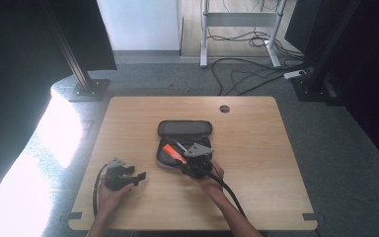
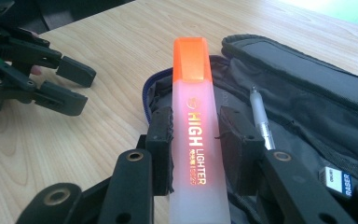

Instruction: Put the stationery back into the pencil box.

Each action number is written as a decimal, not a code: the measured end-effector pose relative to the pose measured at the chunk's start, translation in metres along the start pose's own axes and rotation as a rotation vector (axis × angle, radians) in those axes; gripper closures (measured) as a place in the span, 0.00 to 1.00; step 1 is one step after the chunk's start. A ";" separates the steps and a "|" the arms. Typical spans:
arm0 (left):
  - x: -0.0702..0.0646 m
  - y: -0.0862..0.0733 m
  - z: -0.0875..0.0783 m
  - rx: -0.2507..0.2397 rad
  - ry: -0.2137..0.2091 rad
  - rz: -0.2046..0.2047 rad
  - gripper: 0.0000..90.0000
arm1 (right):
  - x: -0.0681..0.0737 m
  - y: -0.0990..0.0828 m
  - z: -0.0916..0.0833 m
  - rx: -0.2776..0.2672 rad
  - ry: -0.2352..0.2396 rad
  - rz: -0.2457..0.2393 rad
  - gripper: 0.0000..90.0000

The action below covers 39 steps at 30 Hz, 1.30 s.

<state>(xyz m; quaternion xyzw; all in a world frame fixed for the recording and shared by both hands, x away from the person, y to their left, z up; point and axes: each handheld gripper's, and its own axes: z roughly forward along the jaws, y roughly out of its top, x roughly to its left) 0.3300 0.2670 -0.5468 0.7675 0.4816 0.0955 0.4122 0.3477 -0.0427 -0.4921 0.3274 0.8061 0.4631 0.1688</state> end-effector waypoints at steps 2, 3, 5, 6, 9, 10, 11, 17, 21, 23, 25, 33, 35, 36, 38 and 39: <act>0.000 0.000 0.000 0.000 -0.001 -0.001 0.38 | -0.001 0.001 0.001 0.000 -0.001 -0.003 0.73; 0.000 0.000 0.000 0.000 -0.001 -0.001 0.38 | -0.002 0.002 0.003 0.001 -0.004 -0.004 0.73; 0.000 0.000 0.000 0.000 -0.003 -0.001 0.38 | -0.002 0.003 0.003 0.002 -0.004 -0.002 0.73; 0.000 0.000 0.000 0.000 -0.003 -0.002 0.38 | -0.003 0.003 0.004 0.004 -0.004 -0.004 0.73; 0.000 0.000 0.000 0.001 -0.002 0.000 0.38 | -0.004 0.004 0.007 0.006 -0.005 -0.002 0.73; 0.000 0.000 0.000 0.002 -0.002 0.002 0.37 | -0.005 0.005 0.009 0.011 -0.006 -0.001 0.73; 0.000 0.000 0.000 0.002 -0.001 0.003 0.37 | -0.005 0.005 0.009 0.011 -0.006 -0.001 0.73; 0.000 0.000 0.000 0.000 0.000 0.000 0.37 | -0.007 0.007 0.015 0.017 -0.006 0.004 0.73; 0.000 0.000 0.000 0.001 0.001 0.003 0.37 | -0.008 0.010 0.019 0.020 -0.008 0.007 0.73; 0.000 0.000 0.000 0.002 0.001 0.003 0.37 | -0.009 0.011 0.021 0.023 -0.008 0.006 0.73; 0.000 0.000 0.000 0.001 0.001 0.003 0.37 | -0.009 0.012 0.023 0.029 -0.011 0.007 0.73; 0.000 0.000 0.000 0.002 0.000 0.001 0.37 | -0.014 0.012 0.031 0.045 -0.020 0.017 0.73; 0.000 0.000 0.000 0.002 0.001 0.002 0.37 | -0.015 0.011 0.033 0.049 -0.021 0.020 0.73; 0.000 0.000 0.000 0.002 0.001 0.002 0.37 | -0.016 0.011 0.034 0.050 -0.024 0.021 0.73; 0.000 0.000 0.000 0.002 0.000 0.002 0.37 | -0.017 0.011 0.036 0.054 -0.026 0.019 0.73; 0.000 0.000 0.000 0.000 0.000 0.001 0.37 | -0.017 0.011 0.038 0.056 -0.026 0.020 0.73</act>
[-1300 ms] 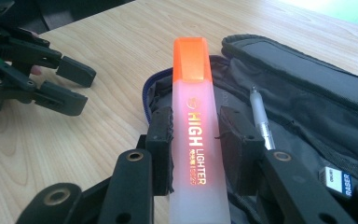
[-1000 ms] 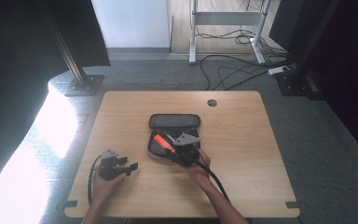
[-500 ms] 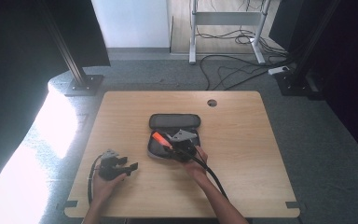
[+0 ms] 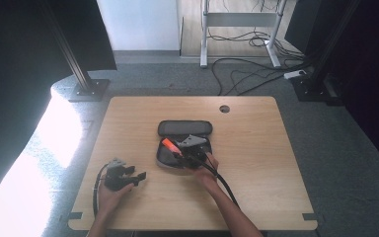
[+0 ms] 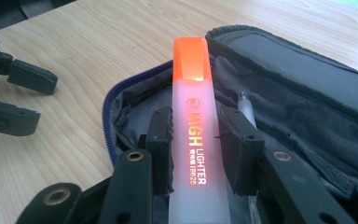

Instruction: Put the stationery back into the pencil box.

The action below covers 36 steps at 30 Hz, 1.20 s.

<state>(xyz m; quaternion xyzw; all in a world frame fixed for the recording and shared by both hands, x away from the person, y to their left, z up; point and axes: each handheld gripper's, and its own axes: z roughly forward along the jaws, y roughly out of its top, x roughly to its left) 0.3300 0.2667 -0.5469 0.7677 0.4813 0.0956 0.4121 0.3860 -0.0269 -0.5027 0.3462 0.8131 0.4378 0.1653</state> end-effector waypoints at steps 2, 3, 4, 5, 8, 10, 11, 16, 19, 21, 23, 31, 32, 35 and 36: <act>0.000 0.000 0.000 0.000 0.001 0.000 0.37 | -0.001 0.000 0.003 0.006 -0.002 -0.001 0.73; 0.000 0.000 0.000 0.000 0.000 0.000 0.37 | -0.001 -0.001 0.005 0.011 -0.002 0.003 0.73; 0.000 0.000 0.000 0.000 0.000 0.000 0.37 | -0.001 -0.001 0.006 0.013 0.000 0.002 0.73; 0.000 0.000 0.000 0.000 0.000 0.000 0.37 | -0.001 -0.001 0.006 0.013 0.000 0.002 0.73; 0.000 0.000 0.000 0.000 0.000 -0.001 0.37 | -0.001 -0.002 0.010 0.022 -0.001 0.001 0.73; 0.000 0.000 0.000 0.000 0.000 -0.001 0.37 | -0.002 -0.003 0.013 0.031 -0.005 0.001 0.73; 0.000 0.000 0.000 0.000 -0.001 -0.002 0.37 | -0.002 -0.003 0.015 0.035 -0.003 -0.001 0.73; 0.000 0.000 0.000 0.000 -0.001 -0.001 0.37 | -0.003 -0.005 0.022 0.054 -0.008 -0.007 0.73; 0.000 0.000 0.000 0.000 -0.001 -0.002 0.37 | -0.004 -0.005 0.024 0.059 -0.014 -0.012 0.73; 0.000 0.000 0.000 0.000 -0.002 -0.002 0.37 | -0.003 -0.005 0.026 0.062 -0.016 -0.013 0.73; 0.000 0.000 0.000 0.000 -0.002 -0.001 0.37 | -0.003 -0.005 0.026 0.063 -0.018 -0.014 0.73; 0.000 0.000 0.000 0.000 -0.002 0.000 0.37 | -0.006 -0.008 0.031 0.095 0.004 -0.012 0.72; 0.000 0.000 0.000 0.000 -0.002 -0.001 0.37 | -0.006 -0.008 0.031 0.097 0.005 -0.009 0.72; 0.000 0.000 0.000 0.000 -0.001 0.000 0.37 | -0.007 -0.008 0.031 0.100 0.004 -0.010 0.72; 0.000 0.000 0.000 0.001 -0.001 0.001 0.37 | -0.007 -0.008 0.031 0.100 0.004 -0.009 0.72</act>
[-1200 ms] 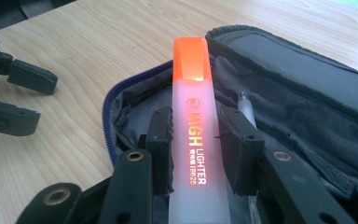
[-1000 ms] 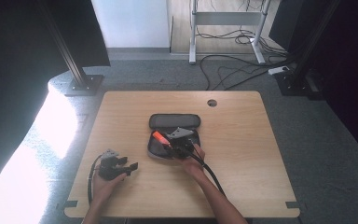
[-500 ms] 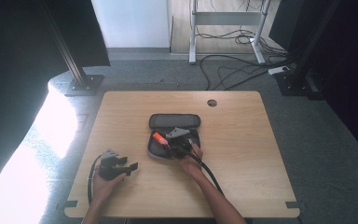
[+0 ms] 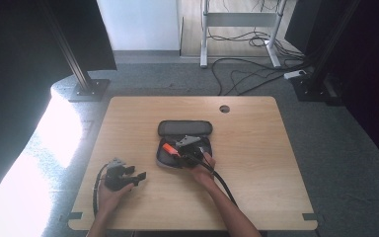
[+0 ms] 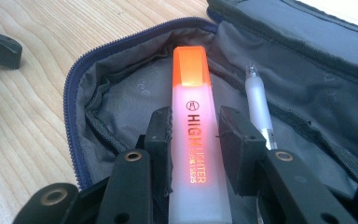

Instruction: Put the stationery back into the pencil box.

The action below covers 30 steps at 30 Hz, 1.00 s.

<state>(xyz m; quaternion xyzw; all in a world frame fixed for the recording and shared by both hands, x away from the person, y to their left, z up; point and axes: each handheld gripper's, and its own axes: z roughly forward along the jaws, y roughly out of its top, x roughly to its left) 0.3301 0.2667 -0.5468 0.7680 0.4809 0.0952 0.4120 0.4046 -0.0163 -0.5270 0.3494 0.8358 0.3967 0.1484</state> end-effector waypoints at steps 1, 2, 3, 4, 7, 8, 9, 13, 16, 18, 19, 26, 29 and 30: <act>0.000 0.000 0.000 0.000 0.000 0.000 0.37 | 0.000 0.000 0.000 -0.002 -0.002 -0.004 0.71; 0.000 0.000 0.000 0.000 0.000 0.000 0.37 | 0.000 0.001 0.000 -0.001 -0.002 -0.005 0.71; 0.000 0.000 0.000 0.000 0.000 0.000 0.37 | 0.000 0.001 0.000 0.000 -0.002 -0.008 0.71; 0.000 0.000 0.000 0.000 0.000 0.000 0.37 | 0.000 0.001 0.001 0.001 -0.003 -0.009 0.69; 0.000 0.000 0.000 -0.001 -0.001 -0.001 0.37 | 0.001 0.002 0.000 -0.001 -0.009 -0.002 0.62; 0.000 0.000 0.000 -0.001 -0.001 -0.001 0.37 | 0.001 0.003 0.000 -0.003 -0.011 -0.001 0.61; 0.000 0.000 0.000 0.000 -0.001 -0.001 0.37 | 0.001 0.003 -0.001 -0.003 -0.009 0.002 0.61; 0.000 0.000 0.000 0.000 0.000 0.000 0.37 | 0.000 0.003 -0.004 -0.012 -0.002 0.016 0.59; 0.000 0.000 0.000 0.000 -0.001 -0.002 0.37 | 0.000 0.003 -0.006 -0.022 0.002 0.023 0.58; 0.000 0.000 0.000 -0.001 -0.002 -0.004 0.37 | -0.001 0.003 -0.007 -0.029 0.009 0.029 0.57; 0.001 0.000 0.000 -0.001 -0.004 -0.006 0.37 | -0.001 0.003 -0.008 -0.031 0.013 0.032 0.57; 0.000 0.000 0.000 -0.001 0.000 -0.005 0.37 | -0.003 0.002 -0.015 -0.052 0.025 0.045 0.55; 0.000 0.000 0.000 -0.002 0.001 -0.006 0.37 | -0.004 0.001 -0.019 -0.074 0.031 0.068 0.53; 0.000 0.000 0.000 -0.003 0.003 -0.005 0.37 | -0.005 0.000 -0.020 -0.076 0.038 0.077 0.52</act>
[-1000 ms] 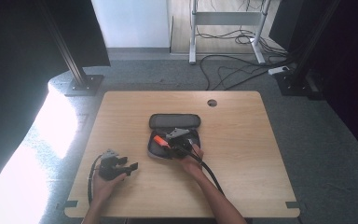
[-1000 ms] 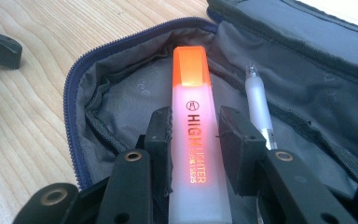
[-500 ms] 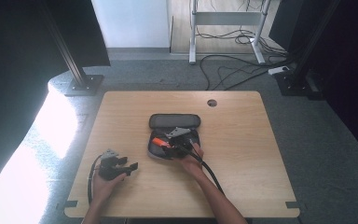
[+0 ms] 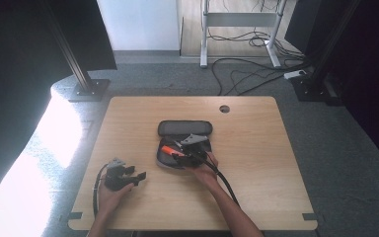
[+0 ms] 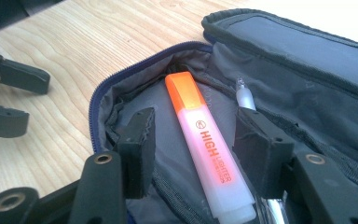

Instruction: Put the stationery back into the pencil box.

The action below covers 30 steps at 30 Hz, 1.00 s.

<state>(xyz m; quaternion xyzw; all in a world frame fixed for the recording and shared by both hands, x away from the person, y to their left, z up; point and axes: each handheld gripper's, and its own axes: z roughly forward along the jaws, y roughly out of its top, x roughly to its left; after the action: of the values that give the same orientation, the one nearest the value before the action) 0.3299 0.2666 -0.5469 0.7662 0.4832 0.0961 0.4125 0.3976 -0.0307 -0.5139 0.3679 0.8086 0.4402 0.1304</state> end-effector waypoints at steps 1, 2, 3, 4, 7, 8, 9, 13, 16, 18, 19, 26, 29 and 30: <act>0.000 0.000 0.000 0.000 -0.001 0.000 0.37 | -0.001 0.000 -0.001 -0.003 0.001 0.004 0.52; 0.000 0.000 0.000 0.000 -0.001 -0.001 0.37 | 0.000 -0.001 -0.003 -0.005 0.001 0.012 0.51; 0.000 0.000 0.000 0.000 -0.001 -0.001 0.37 | -0.001 -0.002 -0.004 -0.009 0.002 0.012 0.51; 0.000 0.000 0.000 0.000 -0.001 -0.002 0.37 | -0.001 -0.002 -0.005 -0.014 0.005 0.012 0.50; 0.000 0.000 0.000 0.000 -0.001 -0.003 0.37 | -0.003 -0.004 -0.009 -0.030 0.012 0.024 0.49; 0.000 0.000 0.000 0.000 -0.001 -0.002 0.37 | -0.003 -0.005 -0.010 -0.031 0.014 0.028 0.48; 0.000 0.000 0.000 0.000 -0.001 -0.003 0.37 | -0.004 -0.005 -0.011 -0.031 0.018 0.033 0.48; 0.001 0.000 0.000 0.000 -0.004 -0.005 0.37 | -0.006 -0.008 -0.019 -0.055 0.019 0.045 0.47; 0.001 0.000 0.000 -0.003 -0.008 -0.007 0.37 | -0.007 -0.011 -0.026 -0.065 0.014 0.053 0.46; 0.001 0.000 0.000 -0.001 -0.008 -0.008 0.37 | -0.007 -0.014 -0.032 -0.071 0.006 0.055 0.46; 0.001 0.000 0.000 -0.001 -0.008 -0.008 0.37 | -0.008 -0.015 -0.034 -0.073 0.001 0.054 0.46; 0.001 0.001 0.000 -0.001 -0.001 -0.006 0.37 | -0.013 -0.026 -0.055 -0.092 -0.010 0.061 0.46; 0.000 0.001 0.000 0.001 0.001 -0.004 0.37 | -0.015 -0.032 -0.064 -0.104 -0.016 0.063 0.45; 0.000 0.001 0.001 -0.001 0.000 -0.006 0.37 | -0.015 -0.033 -0.067 -0.104 -0.017 0.061 0.44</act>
<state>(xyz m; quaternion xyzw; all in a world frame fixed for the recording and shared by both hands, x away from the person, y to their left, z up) 0.3309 0.2665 -0.5469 0.7647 0.4853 0.0950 0.4130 0.3566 -0.0943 -0.5040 0.3890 0.7719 0.4822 0.1428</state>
